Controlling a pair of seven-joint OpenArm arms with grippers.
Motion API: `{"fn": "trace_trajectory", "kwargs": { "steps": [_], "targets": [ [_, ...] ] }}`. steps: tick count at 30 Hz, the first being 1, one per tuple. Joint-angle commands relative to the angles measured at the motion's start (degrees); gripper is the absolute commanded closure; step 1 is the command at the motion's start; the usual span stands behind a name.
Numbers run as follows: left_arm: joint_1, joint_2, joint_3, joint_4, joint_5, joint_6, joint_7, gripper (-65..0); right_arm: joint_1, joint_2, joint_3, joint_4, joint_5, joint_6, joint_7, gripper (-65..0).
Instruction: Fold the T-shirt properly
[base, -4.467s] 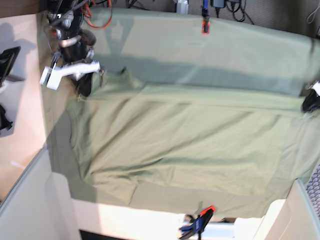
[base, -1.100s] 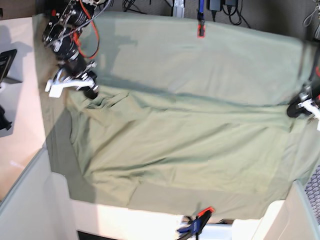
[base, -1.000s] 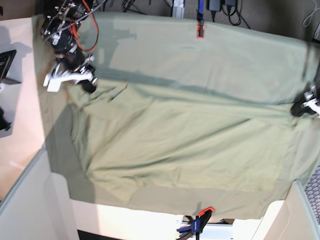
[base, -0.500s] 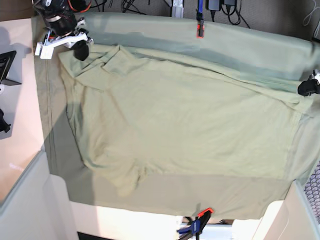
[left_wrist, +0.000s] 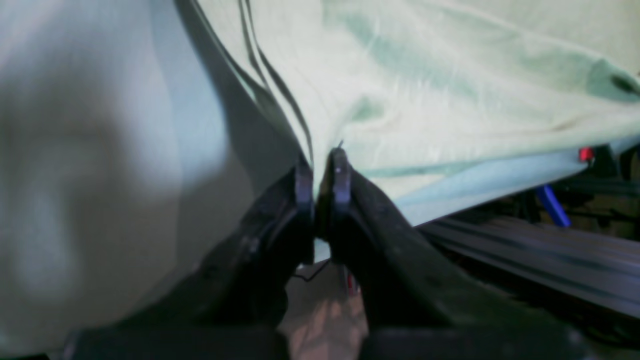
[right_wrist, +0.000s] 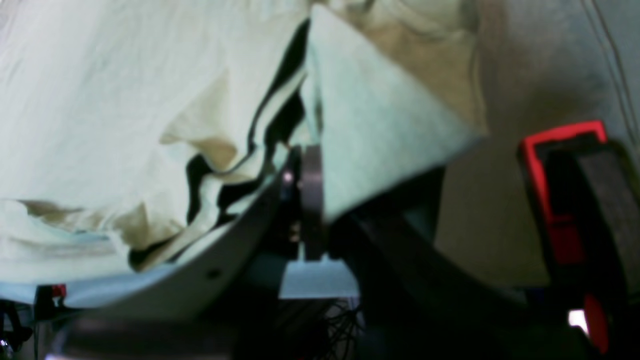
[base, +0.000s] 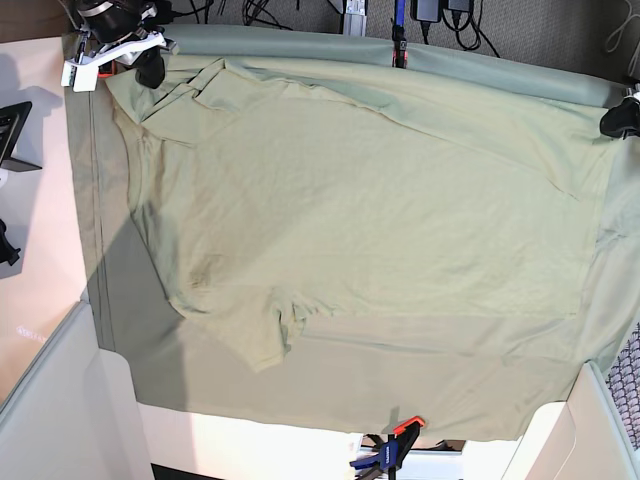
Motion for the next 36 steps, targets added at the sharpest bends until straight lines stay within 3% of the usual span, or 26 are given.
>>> {"fn": "trace_trajectory", "kwargs": {
  "steps": [1,7,8,9,10,12,14,18,24,28,32,36],
  "targets": [
    [0.7,-1.6,-0.8,0.6,0.0,-0.5,-1.5,0.0,-0.7,0.8,0.4,1.2,0.5,0.2,1.3,0.0],
    [0.9,0.2,-0.8,0.6,6.1,-0.5,-8.3,0.0,-1.0,0.7,0.4,1.2,0.5,0.2,1.3,0.0],
    [0.9,0.4,-0.8,0.6,6.1,-0.5,-8.3,-1.5,-1.0,0.7,0.4,1.2,0.4,0.2,1.3,0.0],
    [1.0,0.5,-0.8,0.6,6.0,-0.5,-8.2,-8.0,-0.9,0.7,0.4,1.2,0.4,0.2,1.3,0.0],
    [1.0,0.5,-0.8,0.6,6.0,-0.5,-8.2,-15.6,-1.0,0.7,0.4,1.2,0.1,0.2,1.3,-5.3],
    [1.0,0.5,-0.8,0.6,6.1,-0.5,-8.2,-30.3,-1.0,0.8,0.4,1.2,-1.1,0.2,1.3,-25.7],
    [1.6,0.4,-0.8,0.6,5.8,-0.5,-7.7,-34.7,-1.2,0.8,0.4,1.2,-1.5,0.2,1.3,-37.2],
    [1.9,0.3,-2.0,0.6,1.7,-0.5,-5.0,-34.7,-1.1,0.8,1.9,1.3,-1.7,0.2,1.1,-38.0],
    [1.8,0.2,-11.6,1.4,-1.3,-0.5,-5.6,-34.6,-1.0,0.8,9.8,4.7,-0.1,0.2,1.7,-38.0],
    [-0.2,-0.5,-12.6,4.0,-1.4,-0.5,-6.1,-34.6,2.7,1.3,12.9,7.0,-0.2,0.2,2.7,-38.0],
    [-3.0,-0.9,-10.7,5.5,3.1,-0.5,-9.2,-34.6,9.3,2.4,11.1,5.3,-2.0,0.2,4.8,-38.0],
    [-5.7,-1.0,-6.7,5.5,4.5,-0.5,-9.1,-34.6,19.2,3.4,4.6,-1.4,-6.0,0.2,7.0,-38.0]
  ]
}}
